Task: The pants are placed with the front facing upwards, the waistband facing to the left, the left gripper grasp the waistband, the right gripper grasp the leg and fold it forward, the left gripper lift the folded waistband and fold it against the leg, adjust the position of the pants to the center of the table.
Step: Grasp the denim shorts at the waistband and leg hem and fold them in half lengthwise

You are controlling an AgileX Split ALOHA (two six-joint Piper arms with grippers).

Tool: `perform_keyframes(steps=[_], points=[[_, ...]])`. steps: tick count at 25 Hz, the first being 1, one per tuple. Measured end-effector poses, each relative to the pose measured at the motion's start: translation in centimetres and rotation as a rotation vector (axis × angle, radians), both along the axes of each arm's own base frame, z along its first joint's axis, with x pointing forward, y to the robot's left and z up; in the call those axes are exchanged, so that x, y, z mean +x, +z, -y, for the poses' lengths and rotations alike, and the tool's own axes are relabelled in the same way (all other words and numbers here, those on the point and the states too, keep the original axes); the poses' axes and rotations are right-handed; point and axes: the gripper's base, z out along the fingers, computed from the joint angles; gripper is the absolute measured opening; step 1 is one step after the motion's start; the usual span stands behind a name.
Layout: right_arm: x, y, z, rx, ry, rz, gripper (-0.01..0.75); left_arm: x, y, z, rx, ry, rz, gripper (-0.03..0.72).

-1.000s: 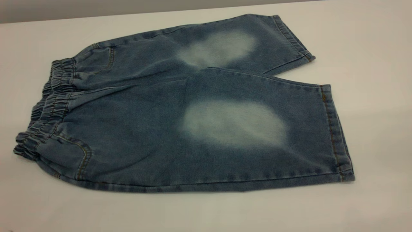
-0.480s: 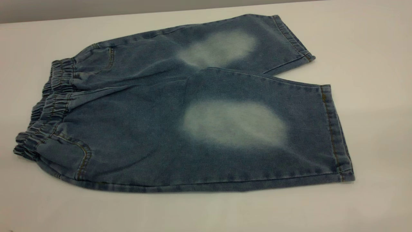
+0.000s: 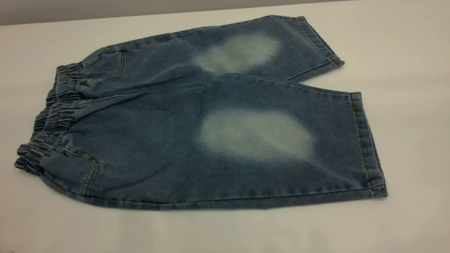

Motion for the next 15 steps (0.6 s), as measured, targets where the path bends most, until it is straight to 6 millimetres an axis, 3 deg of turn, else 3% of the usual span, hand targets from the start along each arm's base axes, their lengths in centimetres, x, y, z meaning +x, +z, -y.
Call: perform_keyframes(steps=[8, 15], points=[[6.2, -2.7, -1.2, 0.091, -0.051, -0.151, 0.346, 7.8, -5.6, -0.2, -0.041, 0.051, -0.326, 0.435], [9.4, -5.4, -1.9, 0.119, -0.060, -0.247, 0.346, 11.8, -12.1, -2.5, -0.195, 0.199, -0.584, 0.435]])
